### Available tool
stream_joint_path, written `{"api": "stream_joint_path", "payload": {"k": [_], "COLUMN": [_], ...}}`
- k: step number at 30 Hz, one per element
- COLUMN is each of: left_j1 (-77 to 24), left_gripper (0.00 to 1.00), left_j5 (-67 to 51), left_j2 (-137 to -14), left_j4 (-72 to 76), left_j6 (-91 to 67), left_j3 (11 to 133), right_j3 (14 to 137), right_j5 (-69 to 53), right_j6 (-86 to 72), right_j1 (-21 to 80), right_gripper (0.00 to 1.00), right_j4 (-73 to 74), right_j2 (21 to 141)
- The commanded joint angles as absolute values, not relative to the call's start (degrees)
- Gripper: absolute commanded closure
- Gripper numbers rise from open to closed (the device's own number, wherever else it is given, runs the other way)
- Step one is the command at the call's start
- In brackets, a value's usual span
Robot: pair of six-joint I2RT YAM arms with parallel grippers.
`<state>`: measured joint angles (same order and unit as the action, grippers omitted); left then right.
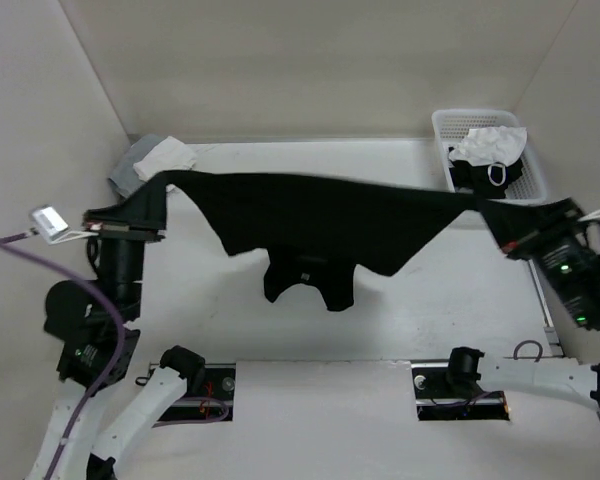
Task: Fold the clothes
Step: Flatten the tank top out
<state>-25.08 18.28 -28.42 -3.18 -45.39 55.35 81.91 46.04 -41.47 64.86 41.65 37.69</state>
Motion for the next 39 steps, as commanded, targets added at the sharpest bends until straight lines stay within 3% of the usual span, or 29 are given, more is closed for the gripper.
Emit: {"api": "stream_joint_path", "payload": {"k": [1,8,11,17,22,29,39], "left_j1": [-25.01,-22.11,-20.79,-15.7,-8.32,-0.93,1.8], "left_gripper": [1.0,1.0,1.0,0.99,0.99,1.0,0.99], "left_j5": [22.94,23.9,24.17,23.03,17.86,8.01,4.92], "left_j2": [-29.79,-36.64,-40.85,-54.82,-66.59,-81.99,-79.64], "left_j4": [-2.64,-0.36,0.79,3.43,4.22,1.49,6.23], "left_j6": [-40.08,-36.13,-34.37,-34.36,-40.15,-45.43,-43.95], "left_j3": [64.14,75.23,76.29,75.59,80.4,98.95,103.46], "right_j3": [91.9,103.1,103.71,107.57,118.79,159.58,154.61], "right_j5": [59.48,59.68,53.9,22.48,4.24,1.15,-2.1], "right_j6": [-28.34,-0.46,3.69,-14.46,-22.32,-24.95,-27.51], "right_j1": [71.74,76.42,67.84,38.16,22.83,15.25,13.75], "right_gripper": [1.0,1.0,1.0,1.0,1.0,1.0,1.0], "right_j4": [43.35,19.27,14.95,24.77,25.48,38.75,32.52], "right_j2": [43.14,52.55,56.85,70.64,86.45,108.44,101.17]}}
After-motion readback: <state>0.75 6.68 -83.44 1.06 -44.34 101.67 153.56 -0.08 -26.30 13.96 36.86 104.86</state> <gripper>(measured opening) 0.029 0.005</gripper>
